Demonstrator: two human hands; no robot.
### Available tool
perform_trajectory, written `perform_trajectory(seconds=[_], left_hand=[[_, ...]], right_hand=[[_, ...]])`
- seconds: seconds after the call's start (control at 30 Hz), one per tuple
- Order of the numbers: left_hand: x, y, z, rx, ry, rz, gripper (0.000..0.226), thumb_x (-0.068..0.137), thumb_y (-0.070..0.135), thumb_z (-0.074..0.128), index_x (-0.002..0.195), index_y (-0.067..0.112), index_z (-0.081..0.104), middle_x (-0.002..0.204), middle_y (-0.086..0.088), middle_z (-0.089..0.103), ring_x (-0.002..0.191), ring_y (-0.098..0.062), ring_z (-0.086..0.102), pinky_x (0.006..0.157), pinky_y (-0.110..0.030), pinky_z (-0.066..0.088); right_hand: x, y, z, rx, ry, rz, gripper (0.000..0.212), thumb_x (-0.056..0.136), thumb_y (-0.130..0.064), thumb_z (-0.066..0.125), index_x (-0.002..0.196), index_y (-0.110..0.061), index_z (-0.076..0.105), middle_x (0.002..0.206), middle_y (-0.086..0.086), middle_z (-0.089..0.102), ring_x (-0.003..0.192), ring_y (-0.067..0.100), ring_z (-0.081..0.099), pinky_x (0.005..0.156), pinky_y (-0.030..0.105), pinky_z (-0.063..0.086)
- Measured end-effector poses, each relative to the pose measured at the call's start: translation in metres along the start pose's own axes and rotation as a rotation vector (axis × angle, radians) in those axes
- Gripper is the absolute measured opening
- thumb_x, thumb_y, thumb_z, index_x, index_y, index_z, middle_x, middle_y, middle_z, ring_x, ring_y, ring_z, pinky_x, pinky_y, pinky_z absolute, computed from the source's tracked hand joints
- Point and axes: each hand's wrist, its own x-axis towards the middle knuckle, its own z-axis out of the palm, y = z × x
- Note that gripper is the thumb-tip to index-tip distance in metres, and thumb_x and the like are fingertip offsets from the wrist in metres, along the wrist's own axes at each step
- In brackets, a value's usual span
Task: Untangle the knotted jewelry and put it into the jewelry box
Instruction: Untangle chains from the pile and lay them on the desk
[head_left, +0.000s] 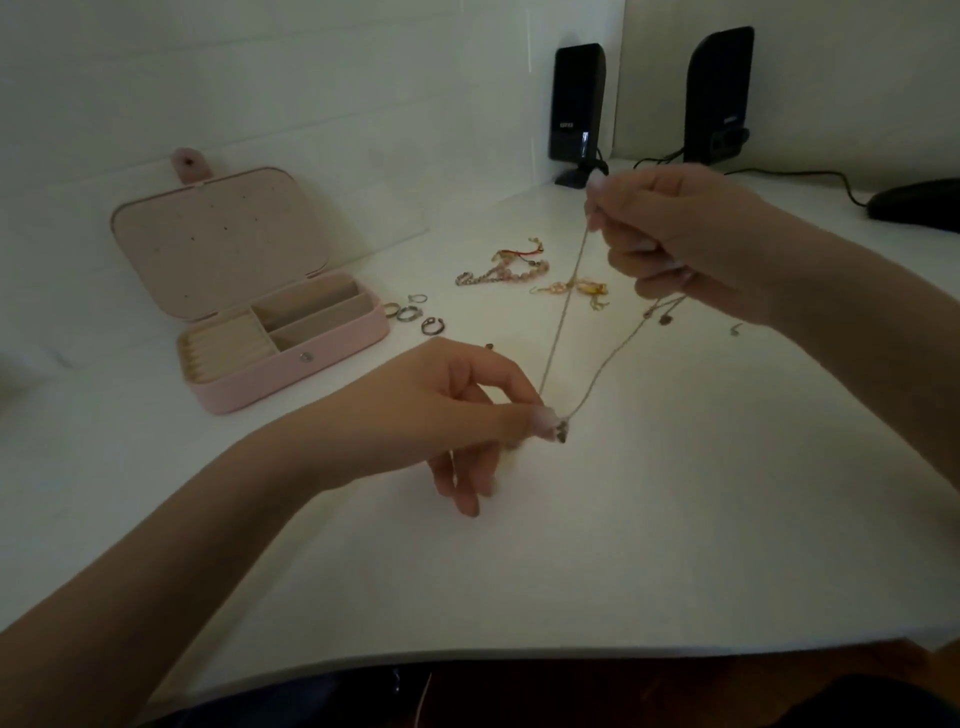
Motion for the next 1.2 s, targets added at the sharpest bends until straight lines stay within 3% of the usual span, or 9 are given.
perform_trajectory(seconds=[0.2,0.3,0.4,0.5,0.57,0.73,0.8,0.9,1.2], left_hand=[[-0.002,-0.011,-0.002,-0.104,-0.099,0.103,0.043,0.070,0.067,0.065,0.072,0.024,0.071,0.048,-0.006,0.061,0.042,-0.017,0.059,0.052,-0.019,0.046],[-0.004,-0.013,-0.006,-0.190,-0.137,0.155,0.028,0.072,0.051,0.071,0.074,0.023,0.073,0.061,-0.006,0.068,0.059,-0.020,0.068,0.059,-0.023,0.053],[0.003,-0.014,-0.009,-0.050,0.030,0.179,0.007,0.074,0.018,0.068,0.076,0.020,0.074,0.080,-0.007,0.073,0.078,-0.017,0.070,0.072,-0.027,0.055],[0.017,-0.016,-0.005,0.051,0.317,0.172,0.008,0.073,0.021,0.069,0.081,0.020,0.070,0.087,-0.004,0.074,0.086,-0.019,0.070,0.082,-0.034,0.056],[0.026,-0.012,0.003,-0.179,0.338,0.164,0.019,0.077,0.023,0.073,0.093,0.014,0.067,0.094,-0.007,0.073,0.092,-0.019,0.070,0.086,-0.033,0.056],[0.040,-0.010,0.018,-0.715,0.226,0.156,0.031,0.073,0.024,0.061,0.098,0.006,0.064,0.078,-0.010,0.071,0.079,-0.021,0.072,0.073,-0.027,0.059],[0.041,-0.018,0.019,-0.712,0.210,0.148,0.019,0.074,0.021,0.061,0.085,0.008,0.069,0.057,-0.001,0.054,0.054,-0.012,0.057,0.055,-0.021,0.051],[0.038,-0.025,0.016,-0.711,0.194,0.126,0.017,0.074,0.021,0.060,0.074,0.013,0.075,0.052,0.005,0.029,0.047,-0.007,0.026,0.044,-0.017,0.029],[0.031,-0.017,0.013,-0.596,0.211,0.040,0.025,0.081,0.034,0.058,0.087,0.019,0.078,0.049,0.008,0.014,0.040,-0.007,0.013,0.038,-0.016,0.012]], right_hand=[[-0.001,0.007,0.003,-0.018,0.089,0.003,0.031,0.077,-0.047,0.054,0.078,-0.017,0.058,0.058,-0.004,0.027,0.048,0.009,0.022,0.043,0.021,0.018],[-0.007,0.011,0.006,0.030,0.063,0.016,0.030,0.079,-0.047,0.054,0.078,-0.017,0.056,0.062,-0.002,0.025,0.050,0.010,0.020,0.048,0.026,0.013],[-0.013,0.014,0.013,0.094,-0.011,-0.002,0.029,0.083,-0.044,0.053,0.074,-0.017,0.054,0.063,-0.001,0.025,0.050,0.010,0.020,0.046,0.024,0.014],[-0.016,0.016,0.023,0.107,-0.067,-0.022,0.028,0.083,-0.043,0.054,0.072,-0.017,0.056,0.061,-0.002,0.029,0.049,0.009,0.022,0.043,0.021,0.017],[-0.017,0.015,0.027,0.084,-0.064,-0.026,0.030,0.081,-0.043,0.056,0.076,-0.014,0.058,0.060,-0.002,0.030,0.049,0.010,0.024,0.043,0.020,0.019],[-0.018,0.018,0.032,0.010,0.010,-0.073,0.031,0.076,-0.040,0.062,0.077,-0.009,0.063,0.052,-0.005,0.032,0.045,0.008,0.026,0.042,0.018,0.024],[-0.016,0.019,0.033,-0.003,0.028,-0.074,0.031,0.073,-0.040,0.063,0.077,-0.009,0.065,0.049,-0.007,0.034,0.043,0.007,0.027,0.041,0.017,0.025],[-0.014,0.020,0.033,-0.029,0.025,-0.060,0.033,0.070,-0.043,0.063,0.077,-0.010,0.067,0.048,-0.005,0.032,0.043,0.008,0.026,0.040,0.018,0.026],[-0.014,0.024,0.034,-0.044,0.005,-0.050,0.027,0.074,-0.041,0.061,0.075,-0.015,0.069,0.052,-0.001,0.036,0.045,0.008,0.029,0.041,0.017,0.028]])
